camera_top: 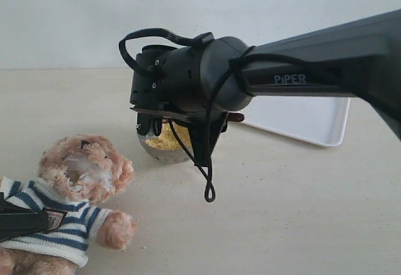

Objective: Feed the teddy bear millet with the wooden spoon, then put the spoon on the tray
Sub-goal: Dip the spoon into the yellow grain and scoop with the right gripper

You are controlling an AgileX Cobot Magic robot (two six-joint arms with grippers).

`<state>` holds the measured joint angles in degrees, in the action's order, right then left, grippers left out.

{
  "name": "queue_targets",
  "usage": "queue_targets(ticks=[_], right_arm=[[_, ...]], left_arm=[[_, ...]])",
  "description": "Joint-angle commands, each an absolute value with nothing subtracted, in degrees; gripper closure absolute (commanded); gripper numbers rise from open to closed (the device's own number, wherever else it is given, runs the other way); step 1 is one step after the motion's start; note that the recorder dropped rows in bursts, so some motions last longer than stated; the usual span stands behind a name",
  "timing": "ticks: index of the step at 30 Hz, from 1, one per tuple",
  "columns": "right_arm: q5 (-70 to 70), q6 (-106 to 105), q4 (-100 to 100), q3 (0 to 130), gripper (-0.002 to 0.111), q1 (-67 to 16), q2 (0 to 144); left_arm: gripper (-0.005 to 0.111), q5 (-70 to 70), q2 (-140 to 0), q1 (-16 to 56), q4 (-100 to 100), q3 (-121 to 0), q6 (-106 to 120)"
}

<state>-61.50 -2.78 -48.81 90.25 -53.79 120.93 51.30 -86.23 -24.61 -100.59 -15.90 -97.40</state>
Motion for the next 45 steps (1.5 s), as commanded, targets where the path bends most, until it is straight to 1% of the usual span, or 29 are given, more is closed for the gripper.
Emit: queue_targets(ticks=[1, 9, 16, 24, 35, 39, 41, 45], right_arm=[[-64.03, -3.50, -47.43, 90.78, 0.107, -52.93, 120.65], [-65.21, -3.53, -46.61, 90.78, 0.107, -52.93, 120.65], [-64.24, -3.74, -50.11, 90.78, 0.107, -51.89, 120.65], [-62.23, -9.45, -53.08, 90.67, 0.107, -51.65, 120.78], [-62.90, -9.31, -58.51, 90.67, 0.107, -51.88, 125.91], [-64.80, -6.75, -56.76, 90.67, 0.107, -51.93, 126.07], [-66.92, -6.63, -51.60, 90.67, 0.107, -51.93, 125.86], [-67.69, -6.63, -48.32, 90.91, 0.107, -51.93, 125.86]], left_arm=[[0.100, 52.42, -85.73, -24.78, -99.95, -15.68, -97.20], [0.100, 52.42, -85.73, -24.78, -99.95, -15.68, -97.20], [0.100, 52.42, -85.73, -24.78, -99.95, -15.68, -97.20], [0.100, 52.42, -85.73, -24.78, -99.95, -15.68, -97.20], [0.100, 52.42, -85.73, -24.78, -99.95, -15.68, -97.20], [0.100, 52.42, -85.73, -24.78, -99.95, -15.68, -97.20], [0.100, 52.42, -85.73, -24.78, -99.95, -15.68, -97.20], [0.100, 52.42, -85.73, -24.78, -99.95, -15.68, -97.20]])
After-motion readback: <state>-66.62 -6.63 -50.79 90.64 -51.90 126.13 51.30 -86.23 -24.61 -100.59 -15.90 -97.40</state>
